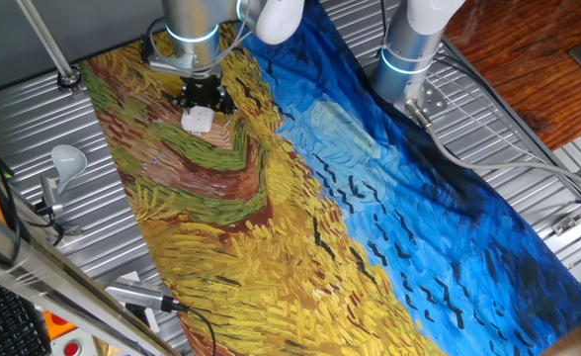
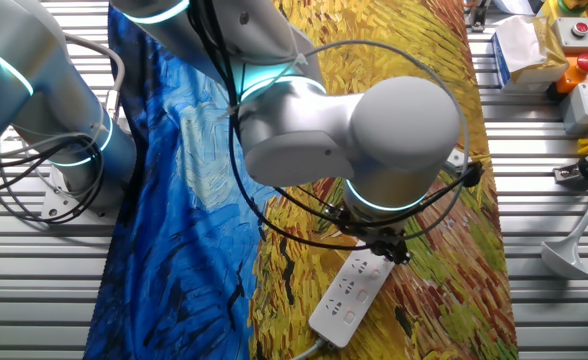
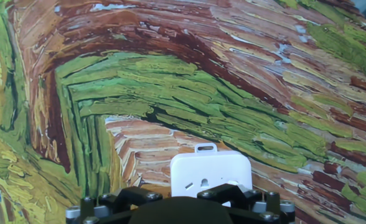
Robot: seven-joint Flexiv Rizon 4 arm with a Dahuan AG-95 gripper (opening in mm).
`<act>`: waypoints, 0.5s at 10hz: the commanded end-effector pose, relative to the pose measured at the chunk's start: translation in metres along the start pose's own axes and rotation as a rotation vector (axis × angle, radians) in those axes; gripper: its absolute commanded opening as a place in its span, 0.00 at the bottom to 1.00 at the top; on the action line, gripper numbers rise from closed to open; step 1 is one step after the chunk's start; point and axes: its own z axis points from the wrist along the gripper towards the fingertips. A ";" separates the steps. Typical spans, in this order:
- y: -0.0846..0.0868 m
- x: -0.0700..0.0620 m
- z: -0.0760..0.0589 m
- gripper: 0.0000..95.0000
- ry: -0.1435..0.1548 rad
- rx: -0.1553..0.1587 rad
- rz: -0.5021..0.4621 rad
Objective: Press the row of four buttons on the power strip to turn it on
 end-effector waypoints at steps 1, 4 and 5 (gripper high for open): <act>0.000 -0.001 0.001 1.00 -0.001 -0.001 -0.001; 0.001 -0.004 0.004 1.00 -0.001 0.000 -0.003; 0.001 -0.004 0.004 1.00 0.000 0.000 -0.004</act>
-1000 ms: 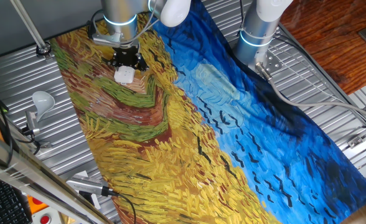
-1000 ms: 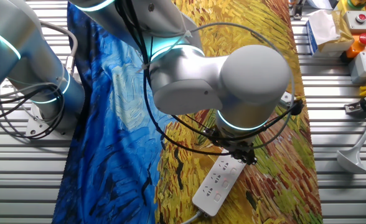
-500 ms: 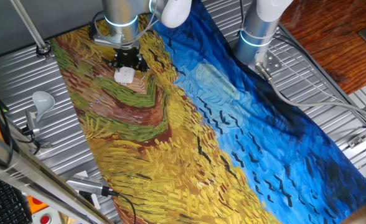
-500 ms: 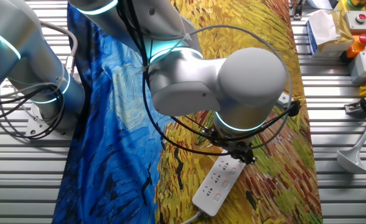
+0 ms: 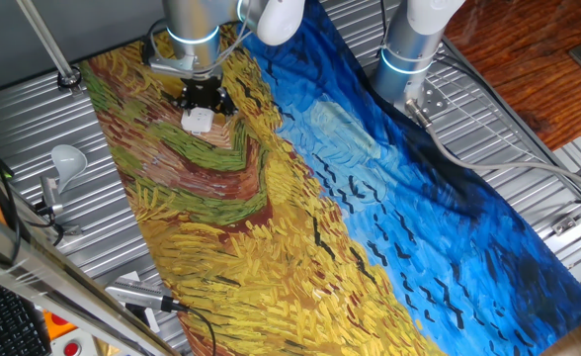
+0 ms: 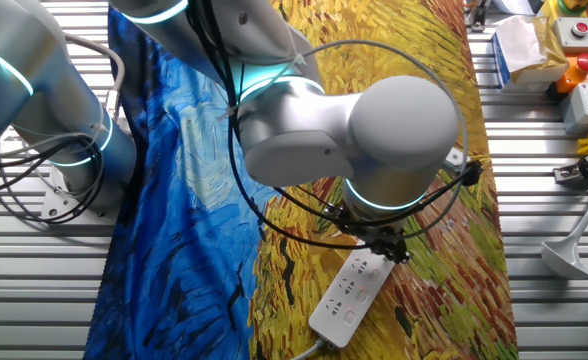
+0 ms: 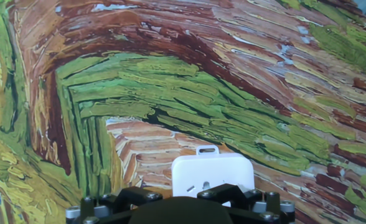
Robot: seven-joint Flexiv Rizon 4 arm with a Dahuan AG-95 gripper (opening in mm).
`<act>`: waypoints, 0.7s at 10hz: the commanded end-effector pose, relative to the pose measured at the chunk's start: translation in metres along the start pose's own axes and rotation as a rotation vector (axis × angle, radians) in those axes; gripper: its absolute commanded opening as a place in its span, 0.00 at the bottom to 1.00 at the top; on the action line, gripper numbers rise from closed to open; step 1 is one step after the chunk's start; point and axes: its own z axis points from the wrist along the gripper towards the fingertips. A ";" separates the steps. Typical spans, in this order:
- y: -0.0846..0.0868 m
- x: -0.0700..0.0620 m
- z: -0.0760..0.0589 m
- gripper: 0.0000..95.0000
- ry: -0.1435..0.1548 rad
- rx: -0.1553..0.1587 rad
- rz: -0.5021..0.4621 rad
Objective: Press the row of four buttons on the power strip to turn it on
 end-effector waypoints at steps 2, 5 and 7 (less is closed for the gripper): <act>0.000 0.000 0.000 1.00 0.003 0.005 -0.003; 0.001 0.001 0.003 1.00 0.002 0.007 -0.004; -0.001 0.002 0.008 1.00 -0.003 0.009 -0.010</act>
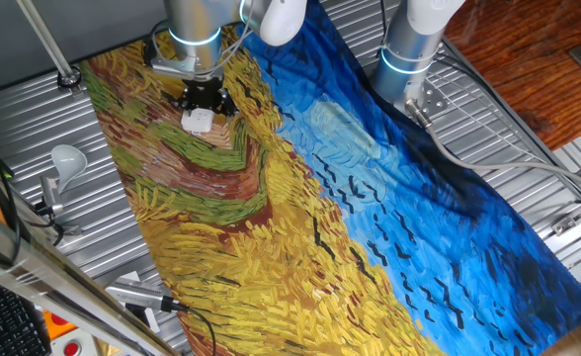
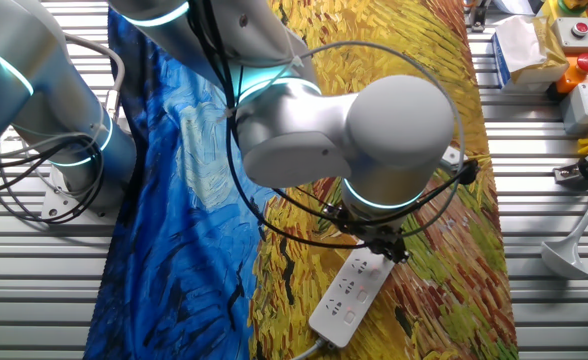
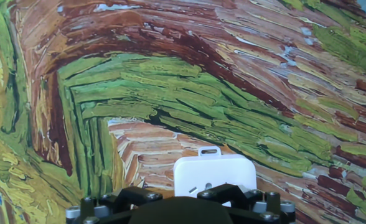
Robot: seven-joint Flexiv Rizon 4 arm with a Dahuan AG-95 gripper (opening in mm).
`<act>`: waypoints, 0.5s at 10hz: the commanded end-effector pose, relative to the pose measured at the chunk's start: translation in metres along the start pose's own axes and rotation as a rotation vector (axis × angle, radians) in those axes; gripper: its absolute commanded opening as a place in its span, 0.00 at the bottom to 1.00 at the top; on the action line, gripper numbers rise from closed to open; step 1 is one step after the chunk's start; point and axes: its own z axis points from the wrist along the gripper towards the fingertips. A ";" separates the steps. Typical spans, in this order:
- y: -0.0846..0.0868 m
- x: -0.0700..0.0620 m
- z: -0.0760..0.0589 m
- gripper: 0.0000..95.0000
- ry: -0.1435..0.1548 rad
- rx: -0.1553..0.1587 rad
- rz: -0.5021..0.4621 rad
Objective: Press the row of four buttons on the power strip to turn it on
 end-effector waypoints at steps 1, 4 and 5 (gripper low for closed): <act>-0.001 0.000 0.006 1.00 0.001 0.002 -0.004; 0.000 0.000 0.006 1.00 0.000 0.003 -0.006; 0.000 0.000 0.006 1.00 0.001 0.003 -0.007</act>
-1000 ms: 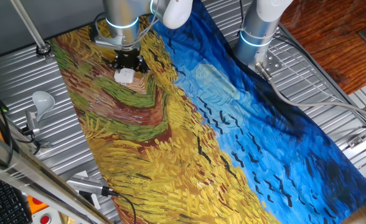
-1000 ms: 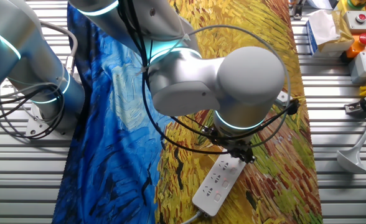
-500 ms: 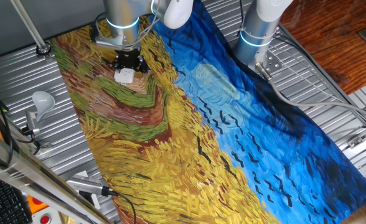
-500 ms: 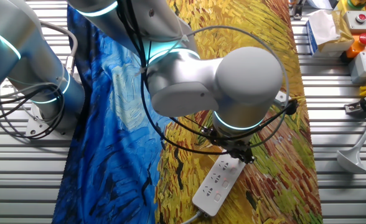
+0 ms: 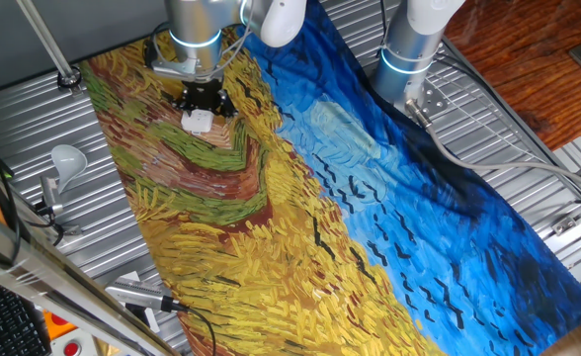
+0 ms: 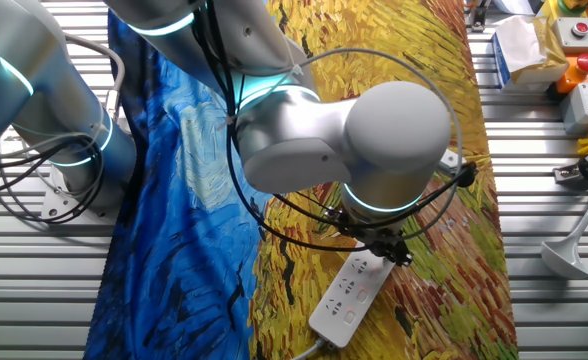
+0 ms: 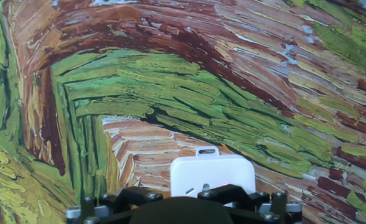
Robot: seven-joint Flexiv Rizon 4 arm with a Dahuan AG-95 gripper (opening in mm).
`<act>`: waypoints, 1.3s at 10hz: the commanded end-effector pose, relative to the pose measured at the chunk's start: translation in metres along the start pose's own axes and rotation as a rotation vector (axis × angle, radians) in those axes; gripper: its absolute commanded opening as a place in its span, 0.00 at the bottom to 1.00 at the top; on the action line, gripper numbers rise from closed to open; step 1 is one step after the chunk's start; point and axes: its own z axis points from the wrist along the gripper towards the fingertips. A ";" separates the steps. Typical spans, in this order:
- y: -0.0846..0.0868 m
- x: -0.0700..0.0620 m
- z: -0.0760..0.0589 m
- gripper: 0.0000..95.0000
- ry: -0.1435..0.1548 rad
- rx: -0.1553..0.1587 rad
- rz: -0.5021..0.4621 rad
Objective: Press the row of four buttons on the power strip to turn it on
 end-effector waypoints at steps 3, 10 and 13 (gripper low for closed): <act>0.002 -0.001 0.001 1.00 -0.004 -0.005 -0.002; 0.003 -0.003 0.003 1.00 0.000 0.001 -0.001; 0.002 -0.003 0.002 1.00 0.003 0.006 0.000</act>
